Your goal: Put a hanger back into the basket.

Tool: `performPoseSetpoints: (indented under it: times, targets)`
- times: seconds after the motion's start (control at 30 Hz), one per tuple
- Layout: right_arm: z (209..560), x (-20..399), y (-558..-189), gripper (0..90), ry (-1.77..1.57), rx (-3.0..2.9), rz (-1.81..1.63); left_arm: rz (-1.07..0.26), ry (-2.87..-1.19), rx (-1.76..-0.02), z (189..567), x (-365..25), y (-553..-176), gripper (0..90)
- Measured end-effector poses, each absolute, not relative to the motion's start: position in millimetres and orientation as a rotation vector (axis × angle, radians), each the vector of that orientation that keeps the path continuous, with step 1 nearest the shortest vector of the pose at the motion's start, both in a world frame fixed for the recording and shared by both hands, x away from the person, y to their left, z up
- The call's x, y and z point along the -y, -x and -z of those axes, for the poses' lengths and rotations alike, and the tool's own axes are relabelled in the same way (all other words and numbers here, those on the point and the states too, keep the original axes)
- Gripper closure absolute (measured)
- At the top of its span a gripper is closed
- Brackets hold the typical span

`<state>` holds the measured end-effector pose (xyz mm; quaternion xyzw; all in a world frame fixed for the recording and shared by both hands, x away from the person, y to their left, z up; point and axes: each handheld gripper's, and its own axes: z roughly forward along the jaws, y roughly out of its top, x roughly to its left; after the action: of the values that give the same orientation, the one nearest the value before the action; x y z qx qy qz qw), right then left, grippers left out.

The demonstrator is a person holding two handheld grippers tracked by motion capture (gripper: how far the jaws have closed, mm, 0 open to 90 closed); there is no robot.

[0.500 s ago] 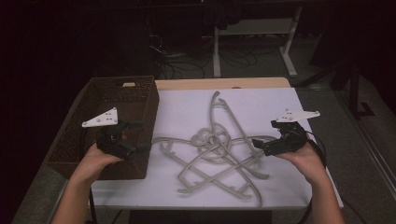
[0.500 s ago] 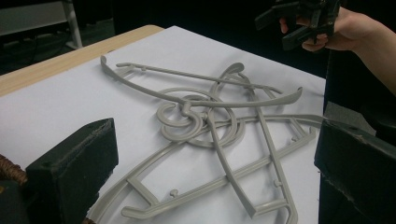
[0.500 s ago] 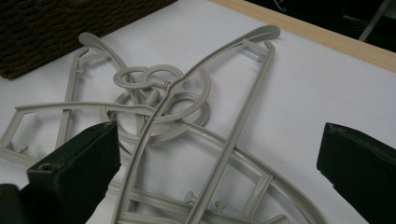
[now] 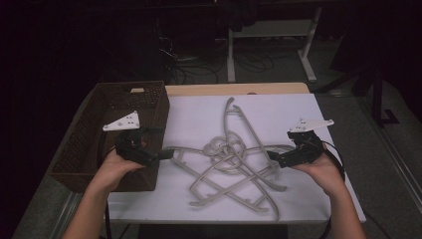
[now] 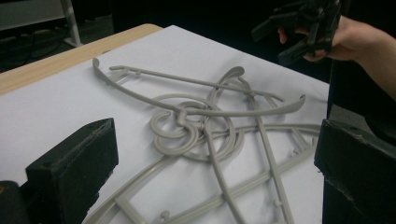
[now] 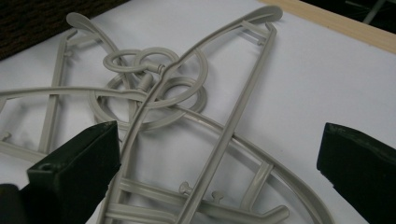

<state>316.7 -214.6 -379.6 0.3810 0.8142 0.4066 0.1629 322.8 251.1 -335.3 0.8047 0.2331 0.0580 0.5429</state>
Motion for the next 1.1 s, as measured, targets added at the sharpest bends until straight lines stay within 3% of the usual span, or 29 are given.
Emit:
performPoseSetpoints:
  times: [0.73, 0.87, 1.0, 1.03, 1.07, 1.1]
  targets:
    - [384.5, 209.4, -316.7, 0.0, -1.09, -2.345, -1.132, -0.062, -2.029, -0.523, 361.8, -161.1, -327.4, 0.2]
    - [386.0, 209.0, -316.2, 2.5, -1.086, -2.357, -1.126, -0.046, -2.048, -0.513, 370.2, -149.1, -330.9, 5.1]
    - [388.1, 211.4, -316.6, 16.8, -1.1, -2.376, -1.126, -0.051, -2.06, -0.517, 377.9, -144.9, -332.4, 5.6]
    - [390.5, 211.3, -317.0, 29.3, -1.109, -2.405, -1.09, -0.048, -2.062, -0.52, 379.5, -145.5, -332.8, 5.4]
    - [390.5, 211.3, -317.0, 29.3, -1.109, -2.405, -1.09, -0.047, -2.058, -0.523, 381.1, -145.8, -333.0, 5.4]
    - [392.2, 211.3, -317.2, 35.3, -1.104, -2.419, -1.078, -0.046, -2.059, -0.526, 382.5, -146.3, -333.3, 5.4]
